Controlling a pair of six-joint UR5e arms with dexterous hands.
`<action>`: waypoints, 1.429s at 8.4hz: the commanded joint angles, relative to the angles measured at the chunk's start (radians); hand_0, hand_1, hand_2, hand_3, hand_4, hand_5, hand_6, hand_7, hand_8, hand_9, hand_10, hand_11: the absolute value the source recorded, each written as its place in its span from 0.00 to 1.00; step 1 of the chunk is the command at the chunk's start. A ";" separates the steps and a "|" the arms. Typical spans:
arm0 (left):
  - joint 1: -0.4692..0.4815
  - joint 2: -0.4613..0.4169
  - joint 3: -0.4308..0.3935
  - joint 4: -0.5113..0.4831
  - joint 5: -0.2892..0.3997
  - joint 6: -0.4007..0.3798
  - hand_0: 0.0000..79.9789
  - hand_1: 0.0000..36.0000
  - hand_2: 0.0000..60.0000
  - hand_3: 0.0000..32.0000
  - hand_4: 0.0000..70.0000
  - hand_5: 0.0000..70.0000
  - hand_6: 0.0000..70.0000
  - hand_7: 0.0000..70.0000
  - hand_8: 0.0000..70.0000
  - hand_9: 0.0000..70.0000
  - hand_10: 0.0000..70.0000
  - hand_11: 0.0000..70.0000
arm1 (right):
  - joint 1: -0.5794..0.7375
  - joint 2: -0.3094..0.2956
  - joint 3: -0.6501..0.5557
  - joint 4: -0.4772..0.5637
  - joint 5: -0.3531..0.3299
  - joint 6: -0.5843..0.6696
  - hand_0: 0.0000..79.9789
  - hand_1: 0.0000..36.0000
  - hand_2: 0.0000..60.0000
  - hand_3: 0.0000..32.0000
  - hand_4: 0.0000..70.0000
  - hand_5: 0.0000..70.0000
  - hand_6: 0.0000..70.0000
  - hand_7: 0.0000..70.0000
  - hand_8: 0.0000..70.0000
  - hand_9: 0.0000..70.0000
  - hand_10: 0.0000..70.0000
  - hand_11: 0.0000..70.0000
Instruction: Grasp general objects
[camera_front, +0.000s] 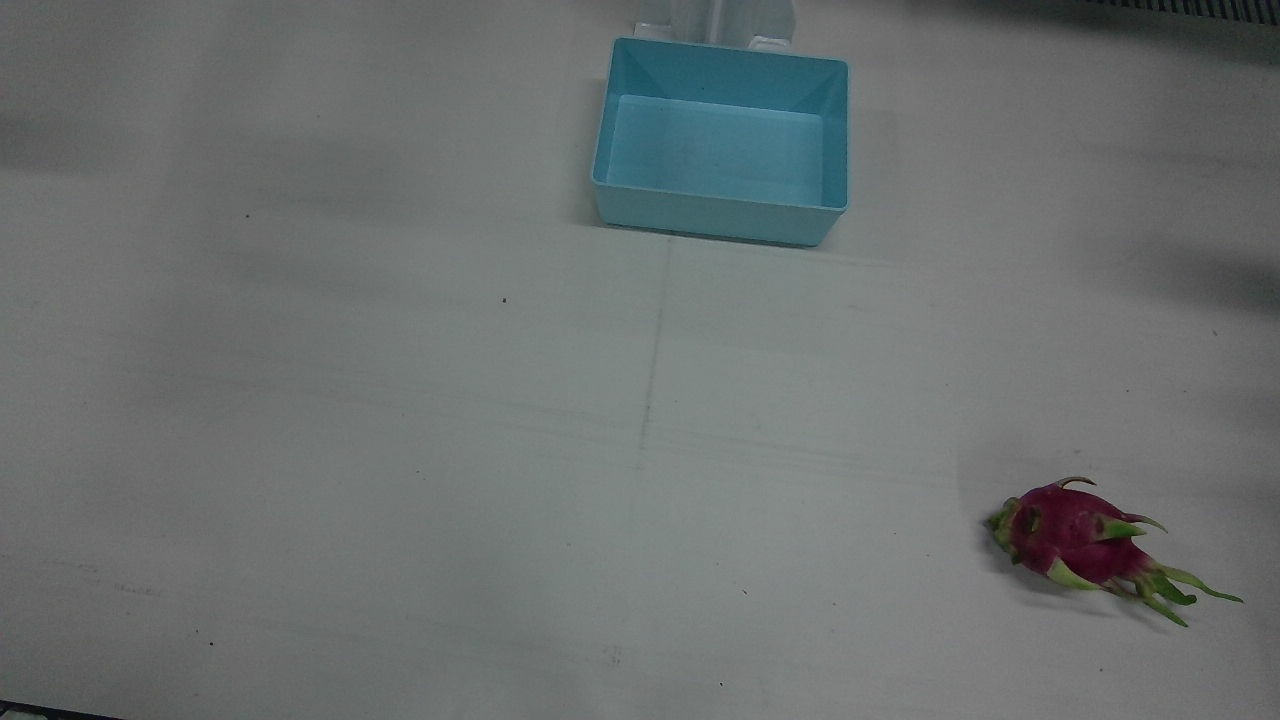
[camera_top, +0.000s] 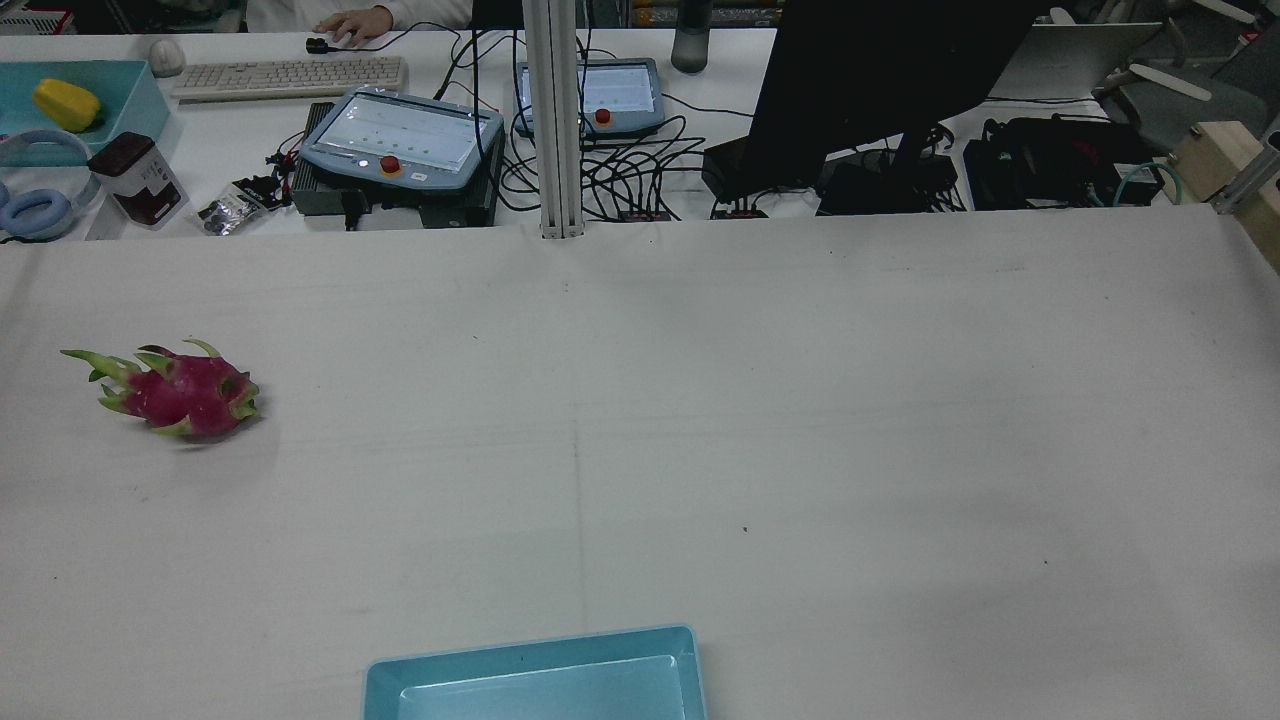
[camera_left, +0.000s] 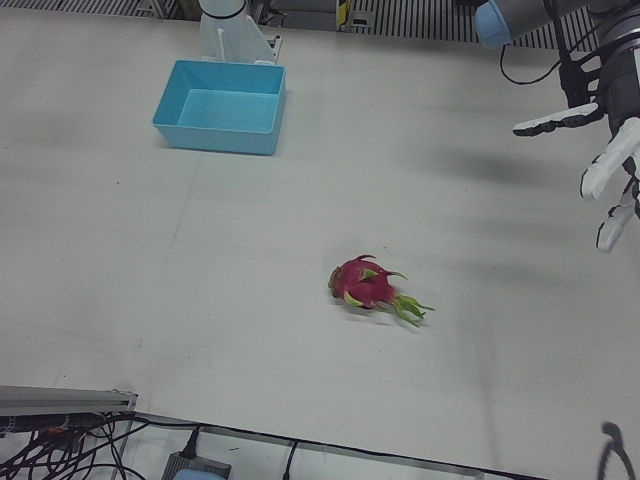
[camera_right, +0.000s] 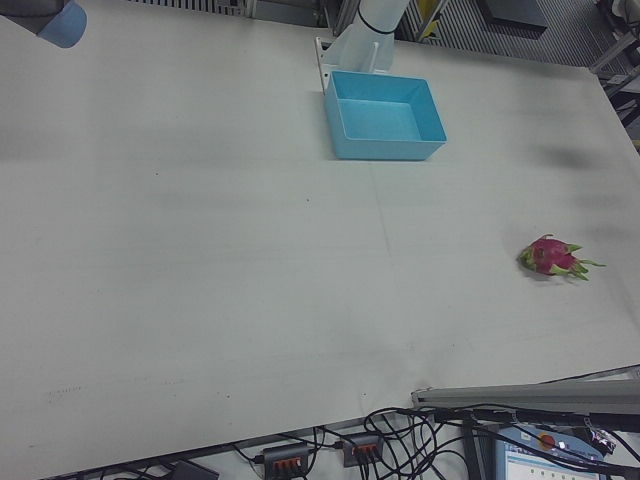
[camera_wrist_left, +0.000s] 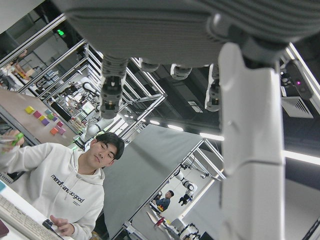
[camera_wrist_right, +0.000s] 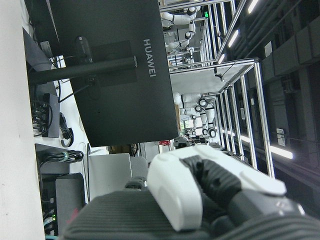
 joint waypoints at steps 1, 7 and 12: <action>-0.044 -0.111 -0.099 0.259 0.247 0.345 0.72 0.59 0.02 0.53 0.15 0.00 0.00 0.02 0.00 0.00 0.00 0.00 | 0.000 0.000 0.000 0.000 0.000 0.002 0.00 0.00 0.00 0.00 0.00 0.00 0.00 0.00 0.00 0.00 0.00 0.00; 0.259 -0.388 -0.150 0.728 0.206 0.684 0.96 0.77 0.00 0.86 0.06 0.00 0.00 0.00 0.00 0.00 0.00 0.00 | 0.000 0.000 0.000 0.000 0.000 0.000 0.00 0.00 0.00 0.00 0.00 0.00 0.00 0.00 0.00 0.00 0.00 0.00; 0.503 -0.387 -0.074 0.731 0.055 0.698 0.99 0.81 0.00 1.00 0.02 0.00 0.00 0.00 0.00 0.00 0.00 0.00 | 0.000 0.000 0.000 0.000 0.000 0.000 0.00 0.00 0.00 0.00 0.00 0.00 0.00 0.00 0.00 0.00 0.00 0.00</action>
